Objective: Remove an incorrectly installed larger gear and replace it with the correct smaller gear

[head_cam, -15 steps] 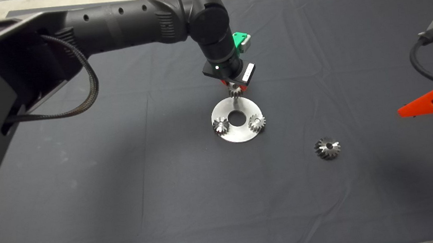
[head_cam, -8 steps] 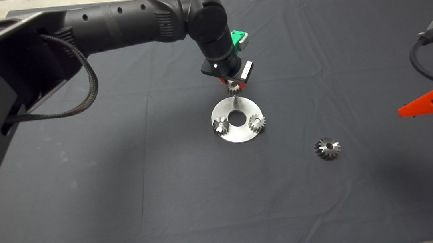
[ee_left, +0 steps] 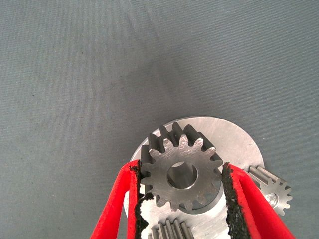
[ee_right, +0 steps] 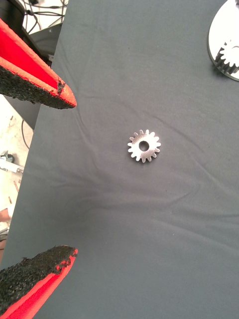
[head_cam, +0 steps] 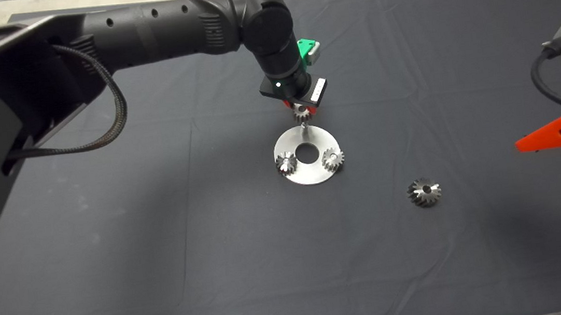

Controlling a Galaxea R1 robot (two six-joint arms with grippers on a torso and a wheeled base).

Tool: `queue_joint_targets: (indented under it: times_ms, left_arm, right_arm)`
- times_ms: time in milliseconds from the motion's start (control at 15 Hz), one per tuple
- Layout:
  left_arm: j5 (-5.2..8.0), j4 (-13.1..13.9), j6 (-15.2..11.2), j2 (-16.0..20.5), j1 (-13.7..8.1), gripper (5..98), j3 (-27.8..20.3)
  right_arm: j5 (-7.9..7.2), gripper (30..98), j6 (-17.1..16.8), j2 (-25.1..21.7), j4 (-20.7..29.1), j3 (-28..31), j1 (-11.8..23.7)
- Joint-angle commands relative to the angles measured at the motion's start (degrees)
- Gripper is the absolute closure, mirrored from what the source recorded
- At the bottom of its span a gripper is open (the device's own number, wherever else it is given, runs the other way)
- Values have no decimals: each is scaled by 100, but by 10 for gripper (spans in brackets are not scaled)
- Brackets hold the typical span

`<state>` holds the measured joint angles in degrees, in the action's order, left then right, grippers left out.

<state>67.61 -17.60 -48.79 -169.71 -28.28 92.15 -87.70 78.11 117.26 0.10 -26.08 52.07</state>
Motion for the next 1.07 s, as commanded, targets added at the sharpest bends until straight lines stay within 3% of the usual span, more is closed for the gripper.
queue_joint_targets:
  times_ms: [0, 1000]
  left_arm:
    - [-55, 29, -8, -30, -125, 720, -8]
    - [-64, 29, 1, -32, 50, 720, 74]
  right_arm:
    - [-327, 556, 47, -67, 175, 34, 123]
    - [-327, 556, 47, -93, 166, 104, 128]
